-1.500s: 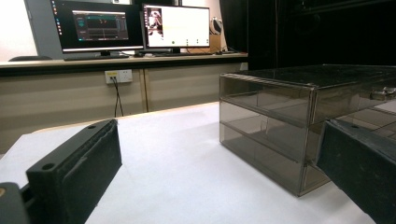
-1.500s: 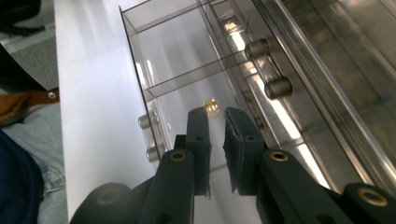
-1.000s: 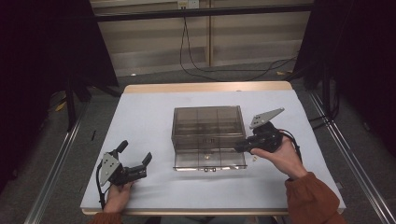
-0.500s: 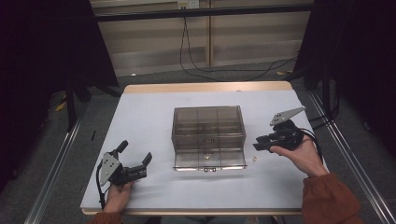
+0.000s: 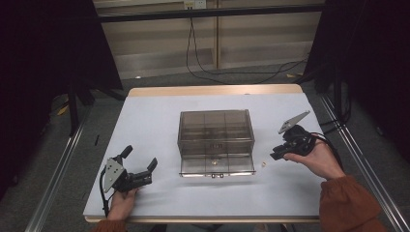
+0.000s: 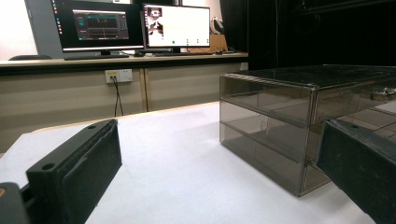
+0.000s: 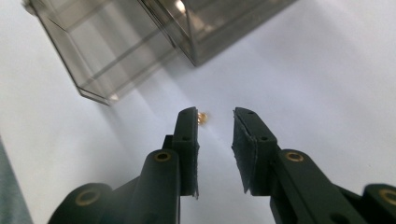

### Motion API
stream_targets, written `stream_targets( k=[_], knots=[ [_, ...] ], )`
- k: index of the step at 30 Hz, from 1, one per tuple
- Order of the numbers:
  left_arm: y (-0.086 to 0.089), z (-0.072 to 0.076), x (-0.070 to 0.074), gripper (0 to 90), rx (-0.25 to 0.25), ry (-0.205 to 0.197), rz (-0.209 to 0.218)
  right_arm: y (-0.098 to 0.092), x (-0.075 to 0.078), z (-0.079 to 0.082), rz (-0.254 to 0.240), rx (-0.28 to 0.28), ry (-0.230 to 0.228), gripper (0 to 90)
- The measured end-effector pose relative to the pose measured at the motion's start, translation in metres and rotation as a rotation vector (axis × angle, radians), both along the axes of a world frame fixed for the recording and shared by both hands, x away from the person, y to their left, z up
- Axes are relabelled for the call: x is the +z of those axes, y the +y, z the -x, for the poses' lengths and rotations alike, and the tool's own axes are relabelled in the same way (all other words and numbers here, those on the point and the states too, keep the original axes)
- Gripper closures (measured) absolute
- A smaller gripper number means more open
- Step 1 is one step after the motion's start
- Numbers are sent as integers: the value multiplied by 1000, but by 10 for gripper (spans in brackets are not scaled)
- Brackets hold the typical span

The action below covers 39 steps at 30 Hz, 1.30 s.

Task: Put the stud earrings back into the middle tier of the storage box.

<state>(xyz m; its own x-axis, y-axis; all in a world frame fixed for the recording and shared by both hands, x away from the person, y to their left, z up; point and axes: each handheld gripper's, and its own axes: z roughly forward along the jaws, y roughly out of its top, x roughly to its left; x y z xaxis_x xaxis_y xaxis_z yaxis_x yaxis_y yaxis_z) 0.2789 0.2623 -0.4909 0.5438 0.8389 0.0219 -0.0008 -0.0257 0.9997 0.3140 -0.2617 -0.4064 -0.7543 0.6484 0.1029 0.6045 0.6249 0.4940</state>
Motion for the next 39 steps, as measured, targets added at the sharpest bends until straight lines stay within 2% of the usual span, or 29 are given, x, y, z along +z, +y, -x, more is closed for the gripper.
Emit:
stream_targets(
  k=[3,4,5,7,11,14,15,19,22,23,31,39],
  knots=[
    [0,0,0,0,1,0,0,3,-5,-4,41,13,28,746],
    [0,0,0,0,1,-1,0,3,-5,-4,41,13,28,746],
    [0,0,0,0,1,0,-1,7,-7,-6,74,19,48,748],
    [0,0,0,0,0,1,1,10,-8,-8,109,23,58,748],
    [0,0,0,0,0,0,3,15,-10,-11,148,27,81,761],
    [0,0,0,0,1,0,3,20,-13,-15,193,53,95,769],
    [0,0,0,0,0,0,2,24,-15,-17,213,70,119,775],
    [0,0,0,0,0,1,4,31,-17,-18,224,99,129,786],
    [0,0,0,0,-1,1,4,37,-21,-17,244,121,142,787],
    [0,0,0,0,-1,1,4,41,-23,-18,267,141,141,787],
    [0,0,0,0,1,0,3,53,-27,-18,290,174,144,788],
    [0,0,0,0,0,1,4,59,-35,-20,314,181,148,786]
  ],
)
